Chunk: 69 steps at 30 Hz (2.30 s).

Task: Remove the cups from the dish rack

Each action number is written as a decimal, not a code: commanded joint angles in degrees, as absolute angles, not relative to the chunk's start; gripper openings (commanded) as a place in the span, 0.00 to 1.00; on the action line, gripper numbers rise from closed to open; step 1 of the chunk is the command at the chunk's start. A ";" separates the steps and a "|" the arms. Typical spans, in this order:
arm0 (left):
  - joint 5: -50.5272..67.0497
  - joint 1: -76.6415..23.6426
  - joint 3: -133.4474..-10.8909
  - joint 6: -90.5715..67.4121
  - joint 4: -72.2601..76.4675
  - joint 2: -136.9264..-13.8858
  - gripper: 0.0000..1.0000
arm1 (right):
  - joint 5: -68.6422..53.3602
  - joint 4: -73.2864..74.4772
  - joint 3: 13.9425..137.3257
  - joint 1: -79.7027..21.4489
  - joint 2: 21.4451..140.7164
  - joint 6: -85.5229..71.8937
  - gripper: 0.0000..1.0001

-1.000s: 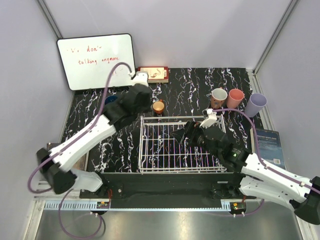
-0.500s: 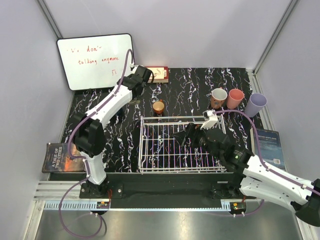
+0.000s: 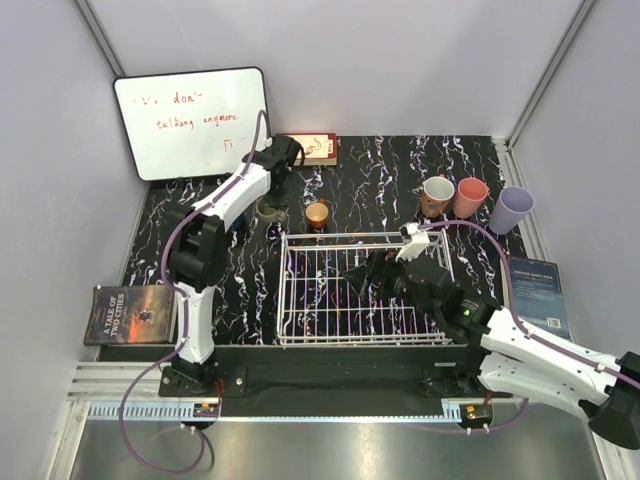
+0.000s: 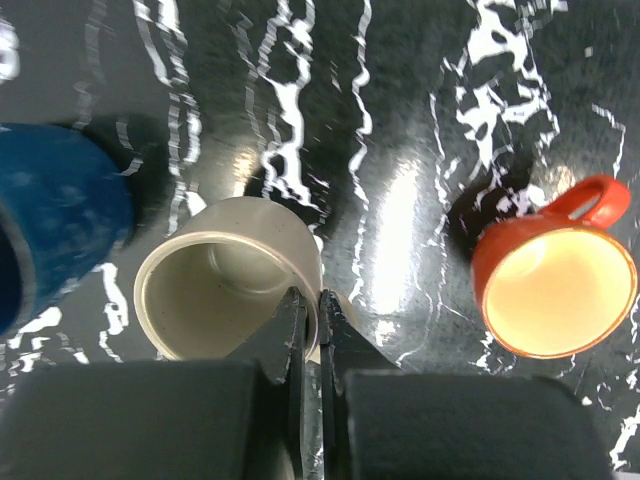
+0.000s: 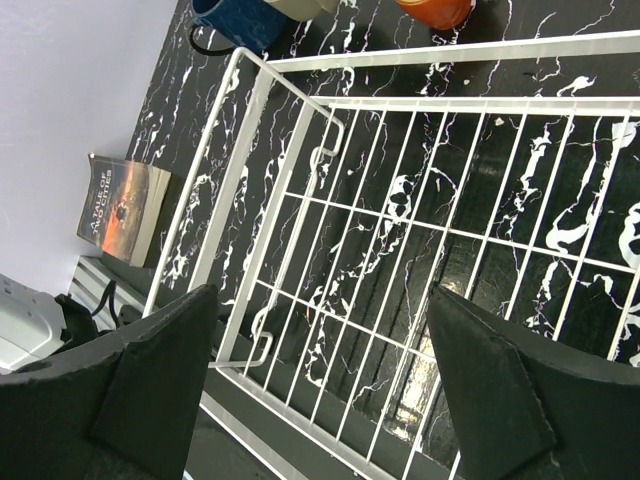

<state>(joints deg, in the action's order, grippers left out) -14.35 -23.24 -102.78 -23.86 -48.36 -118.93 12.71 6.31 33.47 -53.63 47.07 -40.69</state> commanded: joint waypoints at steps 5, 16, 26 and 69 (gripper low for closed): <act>-8.00 -24.52 -106.44 -23.03 -47.29 -120.23 0.00 | 11.78 2.02 32.96 -53.96 49.30 -40.25 0.93; -7.38 -26.81 -103.71 -21.01 -46.05 -120.50 0.00 | 10.90 0.53 33.49 -53.96 52.12 -41.22 0.92; -7.30 -26.81 -102.22 -21.00 -45.44 -122.17 0.00 | 10.55 0.53 32.87 -53.96 52.12 -41.66 0.92; -32.16 -45.06 -70.34 -35.32 -43.42 -66.65 0.99 | 18.01 14.23 39.73 -53.96 50.36 -30.76 0.92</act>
